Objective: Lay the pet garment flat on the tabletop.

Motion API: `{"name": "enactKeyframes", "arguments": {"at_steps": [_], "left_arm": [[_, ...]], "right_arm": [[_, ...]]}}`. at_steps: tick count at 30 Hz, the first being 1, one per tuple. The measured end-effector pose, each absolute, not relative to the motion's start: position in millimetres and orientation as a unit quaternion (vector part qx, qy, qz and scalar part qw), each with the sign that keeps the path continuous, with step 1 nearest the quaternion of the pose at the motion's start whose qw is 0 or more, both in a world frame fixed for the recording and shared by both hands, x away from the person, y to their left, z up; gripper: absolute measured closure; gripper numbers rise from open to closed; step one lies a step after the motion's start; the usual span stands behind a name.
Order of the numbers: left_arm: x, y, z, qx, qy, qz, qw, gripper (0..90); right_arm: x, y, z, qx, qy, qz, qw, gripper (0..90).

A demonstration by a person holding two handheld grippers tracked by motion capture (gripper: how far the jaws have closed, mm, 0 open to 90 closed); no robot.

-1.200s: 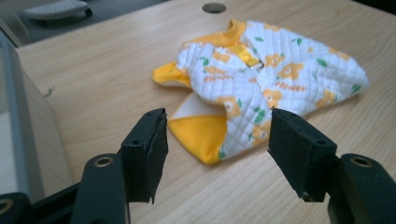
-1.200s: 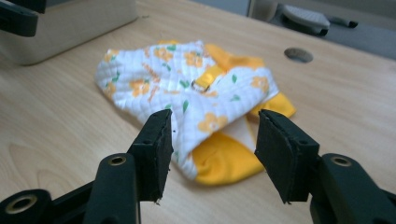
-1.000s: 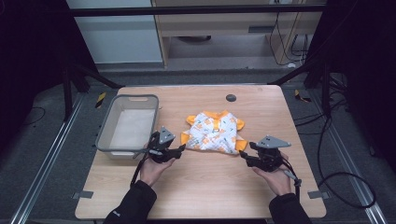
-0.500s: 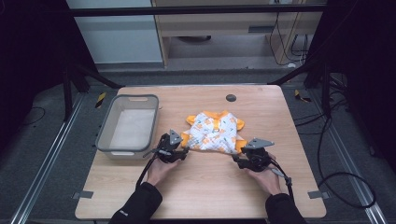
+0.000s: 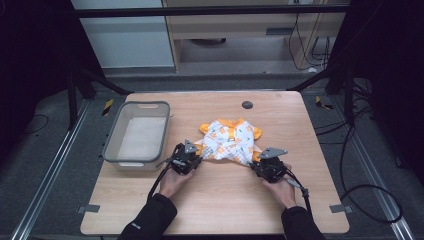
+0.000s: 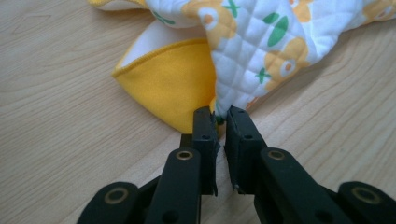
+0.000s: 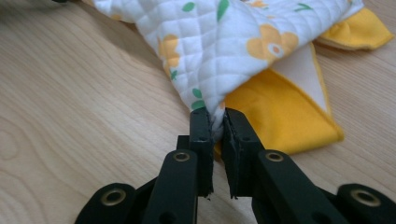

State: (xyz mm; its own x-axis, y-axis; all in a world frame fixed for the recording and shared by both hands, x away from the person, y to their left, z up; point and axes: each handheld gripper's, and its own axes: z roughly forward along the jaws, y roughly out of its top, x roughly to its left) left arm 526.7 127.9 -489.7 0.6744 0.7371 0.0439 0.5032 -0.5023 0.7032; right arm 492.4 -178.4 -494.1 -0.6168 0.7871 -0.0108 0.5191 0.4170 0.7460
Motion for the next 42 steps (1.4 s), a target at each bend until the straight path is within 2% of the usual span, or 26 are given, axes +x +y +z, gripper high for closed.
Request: {"name": "enactKeyframes", "arguments": {"at_steps": [4, 11, 23, 28, 31, 34, 35, 42], "left_arm": [[520.0, 130.0, -478.4, 0.847, 0.36, 0.167, 0.354, 84.1], [497.5, 140.6, -443.0, 0.828, 0.355, 0.142, 0.411, 84.2], [450.1, 152.8, -411.6, 0.829, 0.321, 0.116, 0.442, 84.3], [450.3, 154.0, -410.0, 0.826, 0.329, 0.127, 0.44, 84.1], [472.1, 153.3, -424.4, 0.818, 0.362, 0.136, 0.426, 83.7], [482.8, 152.5, -432.9, 0.815, 0.376, 0.141, 0.418, 83.4], [492.7, 152.2, -441.1, 0.812, 0.389, 0.139, 0.412, 83.2], [506.8, 145.1, -461.3, 0.82, 0.402, 0.143, 0.381, 81.0]], "right_arm": [[487.8, -178.4, -486.1, 0.385, 0.823, 0.378, 0.18, 83.6], [462.4, -191.8, -450.6, 0.369, 0.808, 0.43, 0.161, 83.5], [433.0, -208.3, -421.8, 0.359, 0.785, 0.495, 0.098, 84.1], [433.2, -206.7, -421.5, 0.365, 0.779, 0.503, 0.088, 84.0], [448.4, -200.7, -433.5, 0.398, 0.771, 0.482, 0.125, 83.4], [459.2, -197.3, -442.2, 0.415, 0.767, 0.47, 0.138, 83.0], [468.2, -194.2, -450.0, 0.425, 0.765, 0.458, 0.159, 82.9], [488.2, -185.7, -473.4, 0.442, 0.773, 0.416, 0.184, 81.3]]}}
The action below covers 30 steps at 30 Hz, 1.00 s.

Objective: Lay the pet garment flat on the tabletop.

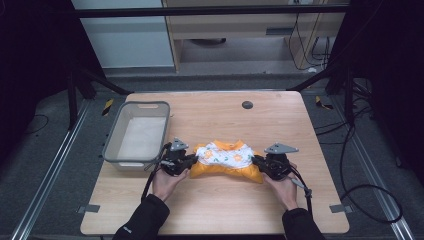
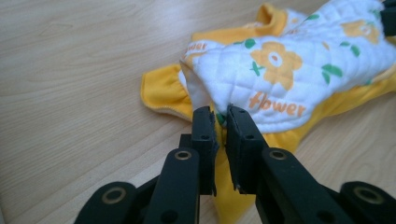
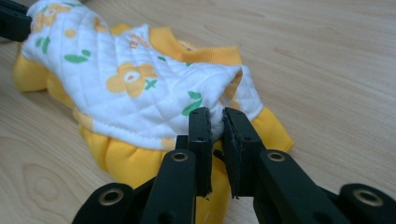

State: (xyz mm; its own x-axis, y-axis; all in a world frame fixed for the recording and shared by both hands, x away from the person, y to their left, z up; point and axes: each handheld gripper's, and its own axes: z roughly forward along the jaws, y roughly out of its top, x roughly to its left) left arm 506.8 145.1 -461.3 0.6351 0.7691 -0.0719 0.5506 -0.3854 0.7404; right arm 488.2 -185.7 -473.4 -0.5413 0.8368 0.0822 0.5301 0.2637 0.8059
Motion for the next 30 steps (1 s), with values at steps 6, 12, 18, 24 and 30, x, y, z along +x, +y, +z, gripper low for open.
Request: {"name": "enactKeyframes", "arguments": {"at_steps": [6, 12, 18, 24, 30], "left_arm": [[505.8, 137.7, -467.7, 0.83, 0.392, 0.159, 0.364, 73.5], [491.1, 148.7, -448.8, 0.814, 0.384, 0.176, 0.399, 52.3], [464.9, 164.9, -440.3, 0.808, 0.376, 0.187, 0.414, 44.2], [452.6, 166.6, -453.8, 0.815, 0.375, 0.186, 0.4, 42.5], [451.5, 164.8, -470.2, 0.824, 0.381, 0.183, 0.376, 44.9]], "right_arm": [[489.4, -184.9, -477.7, 0.435, 0.779, 0.402, 0.207, 74.6], [477.4, -195.0, -460.9, 0.421, 0.762, 0.44, 0.217, 64.2], [454.0, -208.7, -447.5, 0.408, 0.758, 0.453, 0.233, 54.2], [440.3, -212.9, -461.1, 0.412, 0.769, 0.439, 0.214, 50.0], [433.7, -203.3, -484.7, 0.416, 0.785, 0.415, 0.196, 48.5]]}}
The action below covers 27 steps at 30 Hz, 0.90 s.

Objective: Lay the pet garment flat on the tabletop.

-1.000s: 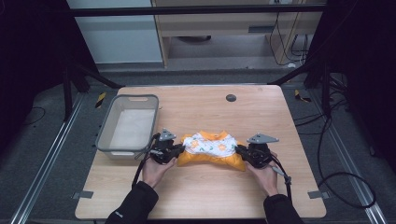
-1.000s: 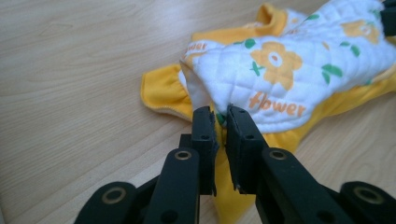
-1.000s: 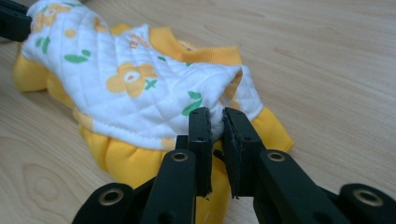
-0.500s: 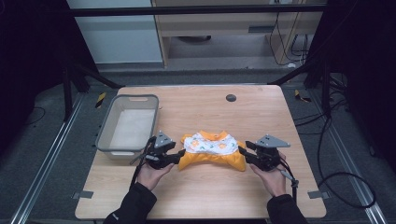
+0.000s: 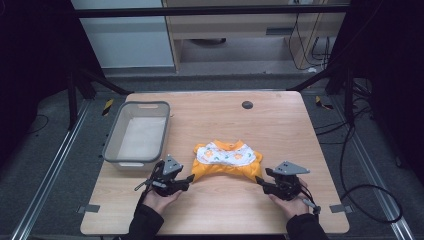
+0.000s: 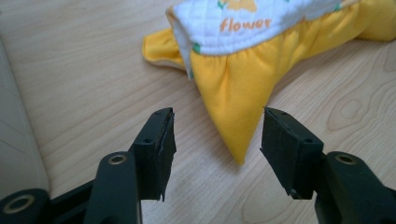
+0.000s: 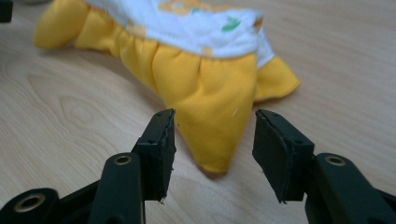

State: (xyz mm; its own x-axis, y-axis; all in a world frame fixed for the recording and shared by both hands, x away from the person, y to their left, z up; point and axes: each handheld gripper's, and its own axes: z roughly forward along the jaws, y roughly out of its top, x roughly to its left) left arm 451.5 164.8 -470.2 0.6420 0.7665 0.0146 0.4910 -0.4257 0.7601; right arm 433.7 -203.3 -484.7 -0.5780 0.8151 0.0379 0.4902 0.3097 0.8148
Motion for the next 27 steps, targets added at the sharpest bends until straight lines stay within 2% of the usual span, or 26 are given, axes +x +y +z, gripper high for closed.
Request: {"name": "enactKeyframes", "arguments": {"at_steps": [4, 8, 11, 14, 16, 27], "left_arm": [[454.0, 159.8, -478.6, 0.832, 0.378, 0.176, 0.367, 46.3], [457.2, 154.4, -485.0, 0.837, 0.379, 0.168, 0.357, 50.1], [459.9, 150.5, -487.6, 0.842, 0.384, 0.155, 0.346, 61.6], [462.5, 147.0, -489.1, 0.845, 0.385, 0.144, 0.342, 78.0], [462.7, 145.0, -487.4, 0.846, 0.381, 0.143, 0.345, 83.4], [444.0, 155.5, -451.8, 0.833, 0.355, 0.121, 0.407, 85.4]], "right_arm": [[438.4, -197.4, -491.7, 0.42, 0.79, 0.406, 0.189, 48.0], [443.5, -196.9, -494.7, 0.424, 0.792, 0.401, 0.18, 51.1], [446.4, -197.4, -497.1, 0.426, 0.797, 0.392, 0.173, 56.3], [449.1, -196.1, -498.3, 0.428, 0.803, 0.38, 0.165, 73.2], [449.2, -196.8, -495.6, 0.43, 0.801, 0.381, 0.165, 84.2], [431.8, -209.3, -460.0, 0.414, 0.78, 0.439, 0.167, 86.8]]}}
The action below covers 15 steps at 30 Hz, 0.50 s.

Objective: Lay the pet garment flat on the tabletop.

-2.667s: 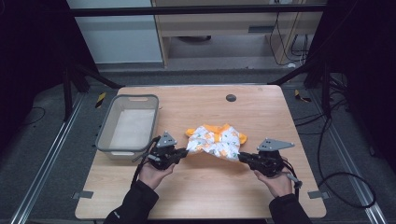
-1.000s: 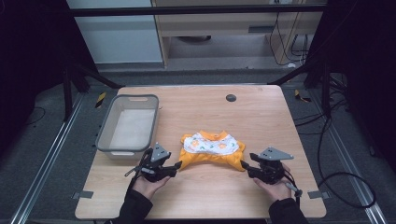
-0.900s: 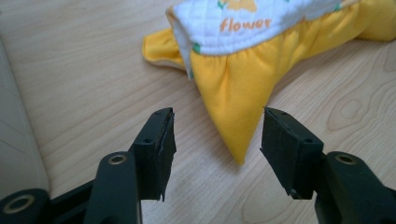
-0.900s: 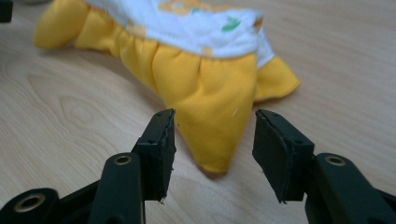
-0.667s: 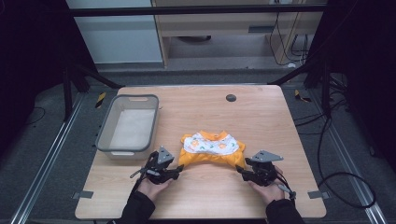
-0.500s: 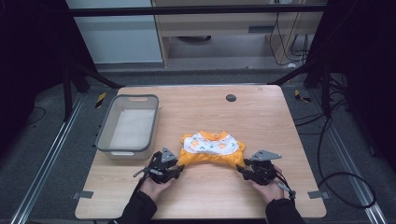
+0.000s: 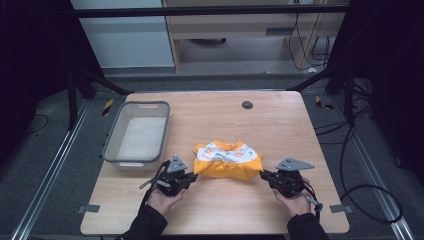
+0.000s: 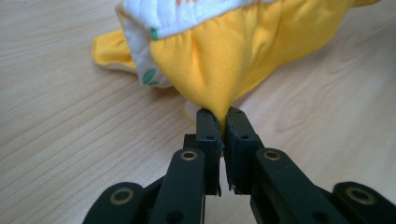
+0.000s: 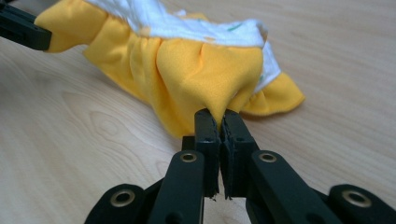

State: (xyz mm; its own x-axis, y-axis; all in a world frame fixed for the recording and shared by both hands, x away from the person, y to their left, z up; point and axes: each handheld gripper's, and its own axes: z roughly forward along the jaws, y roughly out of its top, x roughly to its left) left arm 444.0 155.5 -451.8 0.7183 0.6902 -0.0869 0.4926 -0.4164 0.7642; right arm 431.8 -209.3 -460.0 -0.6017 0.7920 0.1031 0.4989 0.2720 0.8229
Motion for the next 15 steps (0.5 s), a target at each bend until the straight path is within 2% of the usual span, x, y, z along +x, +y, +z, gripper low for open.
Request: {"name": "enactKeyframes", "arguments": {"at_steps": [6, 10, 15], "left_arm": [[428.0, 172.1, -430.9, 0.825, 0.347, 0.095, 0.435, 85.3], [419.0, 178.2, -435.0, 0.836, 0.346, 0.073, 0.419, 85.3], [408.7, 180.3, -443.8, 0.849, 0.345, 0.073, 0.394, 85.0]], "right_arm": [[409.1, -216.2, -432.6, 0.39, 0.771, 0.481, 0.146, 86.4], [393.3, -217.1, -431.6, 0.386, 0.783, 0.475, 0.112, 86.2], [381.7, -219.0, -442.6, 0.389, 0.796, 0.457, 0.085, 85.6]]}}
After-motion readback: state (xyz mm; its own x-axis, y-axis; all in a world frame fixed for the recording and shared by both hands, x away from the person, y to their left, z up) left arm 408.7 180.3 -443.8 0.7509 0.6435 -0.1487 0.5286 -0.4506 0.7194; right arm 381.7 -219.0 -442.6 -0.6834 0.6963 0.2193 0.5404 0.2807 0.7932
